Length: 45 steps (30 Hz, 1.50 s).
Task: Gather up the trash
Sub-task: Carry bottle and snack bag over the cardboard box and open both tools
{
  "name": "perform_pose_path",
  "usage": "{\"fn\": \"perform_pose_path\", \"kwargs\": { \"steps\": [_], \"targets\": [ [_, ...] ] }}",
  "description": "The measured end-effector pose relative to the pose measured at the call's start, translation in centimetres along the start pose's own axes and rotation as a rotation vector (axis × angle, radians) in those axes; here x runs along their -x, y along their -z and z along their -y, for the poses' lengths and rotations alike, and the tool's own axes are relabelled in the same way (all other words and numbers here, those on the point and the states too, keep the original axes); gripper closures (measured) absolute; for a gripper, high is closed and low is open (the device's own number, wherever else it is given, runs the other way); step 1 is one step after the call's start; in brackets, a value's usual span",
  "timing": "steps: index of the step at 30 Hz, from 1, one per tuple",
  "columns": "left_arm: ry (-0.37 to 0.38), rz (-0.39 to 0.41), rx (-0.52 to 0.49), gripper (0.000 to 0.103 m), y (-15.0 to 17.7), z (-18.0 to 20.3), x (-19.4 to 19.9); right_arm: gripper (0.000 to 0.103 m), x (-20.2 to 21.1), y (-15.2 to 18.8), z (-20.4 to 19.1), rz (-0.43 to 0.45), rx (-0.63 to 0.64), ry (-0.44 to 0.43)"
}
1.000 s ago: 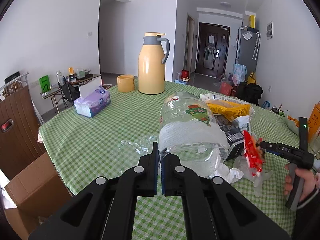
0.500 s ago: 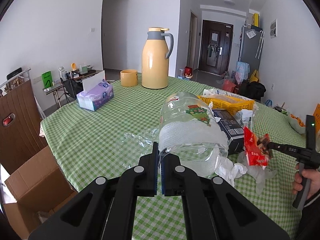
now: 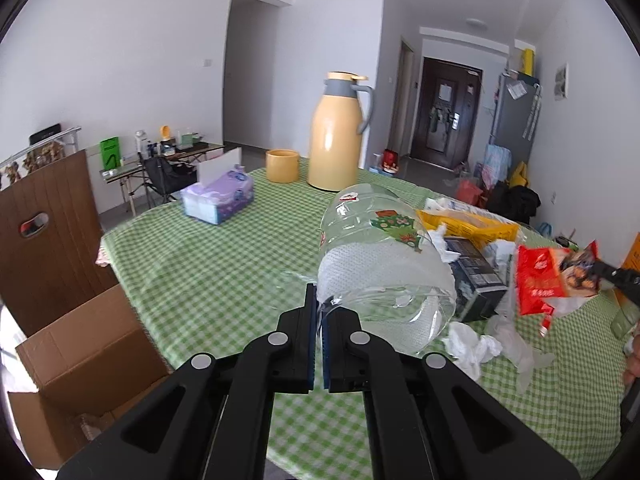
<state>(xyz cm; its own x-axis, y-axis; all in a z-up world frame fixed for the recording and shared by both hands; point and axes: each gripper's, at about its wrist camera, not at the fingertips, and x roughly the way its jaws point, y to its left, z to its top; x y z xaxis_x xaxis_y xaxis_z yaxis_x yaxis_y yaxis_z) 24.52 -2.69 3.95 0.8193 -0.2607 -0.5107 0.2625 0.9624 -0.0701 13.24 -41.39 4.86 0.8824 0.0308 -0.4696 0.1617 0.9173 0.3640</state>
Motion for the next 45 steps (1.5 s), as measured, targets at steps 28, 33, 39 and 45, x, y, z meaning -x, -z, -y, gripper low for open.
{"fn": "perform_pose_path", "kwargs": {
  "steps": [28,33,39,45],
  "targets": [
    [-0.533,-0.157,0.445,0.103,11.4,-32.5,8.8,0.102,-25.4,14.4,-46.8,-0.497,0.58,-0.537],
    [-0.526,-0.218,0.471,0.103,13.4,-34.0,6.9,0.099,-29.5,21.1,-53.0,-0.627,0.716,-0.536],
    [-0.48,-0.29,0.476,0.103,15.1,-33.9,3.7,0.045,-31.7,23.3,-54.5,-0.583,0.858,-0.378],
    [-0.44,-0.384,0.523,0.102,16.7,-34.8,-0.3,0.036,-30.8,21.1,-51.2,-0.562,0.805,-0.378]
  ]
}}
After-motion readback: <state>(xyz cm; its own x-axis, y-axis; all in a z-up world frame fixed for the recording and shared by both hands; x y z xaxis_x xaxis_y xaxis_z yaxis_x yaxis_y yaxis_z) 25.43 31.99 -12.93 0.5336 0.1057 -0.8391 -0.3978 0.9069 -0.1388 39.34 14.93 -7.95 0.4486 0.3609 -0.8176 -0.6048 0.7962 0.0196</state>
